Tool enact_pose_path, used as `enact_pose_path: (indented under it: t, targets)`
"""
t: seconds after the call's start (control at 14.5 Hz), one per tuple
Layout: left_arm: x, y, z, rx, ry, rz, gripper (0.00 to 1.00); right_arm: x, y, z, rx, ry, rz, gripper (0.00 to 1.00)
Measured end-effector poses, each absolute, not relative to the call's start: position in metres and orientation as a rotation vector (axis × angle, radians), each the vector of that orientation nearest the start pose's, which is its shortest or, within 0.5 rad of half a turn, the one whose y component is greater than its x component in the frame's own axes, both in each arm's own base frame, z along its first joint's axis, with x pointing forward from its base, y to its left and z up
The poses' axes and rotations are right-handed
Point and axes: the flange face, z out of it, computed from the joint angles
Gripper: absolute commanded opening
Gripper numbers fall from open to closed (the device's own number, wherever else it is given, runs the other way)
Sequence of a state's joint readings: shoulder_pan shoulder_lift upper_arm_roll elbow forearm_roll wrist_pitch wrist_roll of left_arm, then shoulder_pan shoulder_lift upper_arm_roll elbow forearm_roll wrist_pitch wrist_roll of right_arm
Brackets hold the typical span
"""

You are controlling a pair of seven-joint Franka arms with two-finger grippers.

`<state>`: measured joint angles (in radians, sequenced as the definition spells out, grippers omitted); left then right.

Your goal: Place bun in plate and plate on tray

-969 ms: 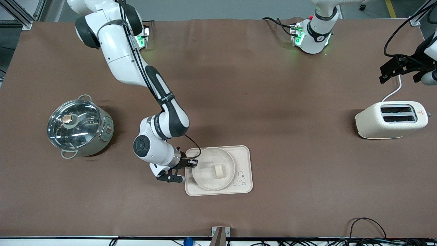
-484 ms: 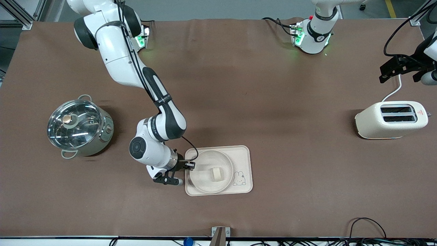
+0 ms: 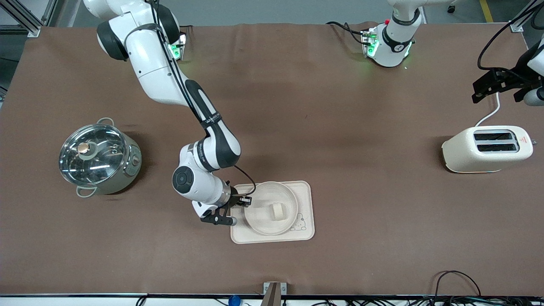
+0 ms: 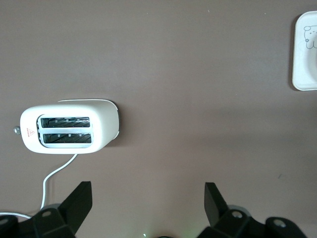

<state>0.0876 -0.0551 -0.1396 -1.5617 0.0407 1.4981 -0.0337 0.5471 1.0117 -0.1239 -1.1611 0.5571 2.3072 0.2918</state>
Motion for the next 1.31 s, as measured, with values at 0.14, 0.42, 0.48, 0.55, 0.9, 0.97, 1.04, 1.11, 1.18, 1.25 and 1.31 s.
enact_pose_path:
  t: [0.14, 0.42, 0.48, 0.55, 0.9, 0.97, 1.04, 1.11, 1.18, 1.25, 1.31]
  targets:
    - [0.53, -0.025, 0.652, -3.093, 0.024, 0.012, 1.0, 0.694, 0.353, 0.193, -2.768, 0.219, -0.025, 0.67]
    - [0.53, -0.031, 0.651, -3.093, 0.04, 0.015, 1.0, 0.707, 0.339, 0.203, -2.756, 0.256, -0.059, 1.0]
    - [0.53, -0.033, 0.651, -3.092, 0.045, 0.015, 1.0, 0.711, 0.332, 0.209, -2.751, 0.267, -0.069, 1.0]
    - [0.529, -0.034, 0.651, -3.092, 0.049, 0.015, 1.0, 0.716, 0.323, 0.214, -2.75, 0.282, -0.064, 1.0]
    - [0.529, -0.041, 0.651, -3.091, 0.068, 0.015, 1.0, 0.725, 0.261, 0.277, -2.855, 0.264, 0.034, 1.0]
    - [0.529, -0.042, 0.651, -3.091, 0.074, 0.014, 1.0, 0.728, 0.242, 0.307, -2.905, 0.247, 0.008, 1.0]
    - [0.529, -0.044, 0.651, -3.091, 0.079, 0.013, 1.0, 0.731, 0.222, 0.34, -2.943, 0.229, -0.027, 1.0]
    - [0.529, -0.047, 0.651, -3.091, 0.085, 0.012, 1.0, 0.73, 0.2, 0.375, -2.967, 0.203, -0.037, 1.0]
    - [0.529, -0.049, 0.651, -3.091, 0.092, 0.01, 1.0, 0.725, 0.176, 0.408, -2.979, 0.169, -0.021, 1.0]
    - [0.529, -0.051, 0.651, -3.095, 0.097, 0.006, 1.0, 0.718, 0.149, 0.439, -2.981, 0.13, 0.005, 1.0]
    - [0.529, -0.053, 0.651, -3.101, 0.104, 0.006, 1.0, 0.71, 0.119, 0.468, -2.983, 0.101, 0.028, 1.0]
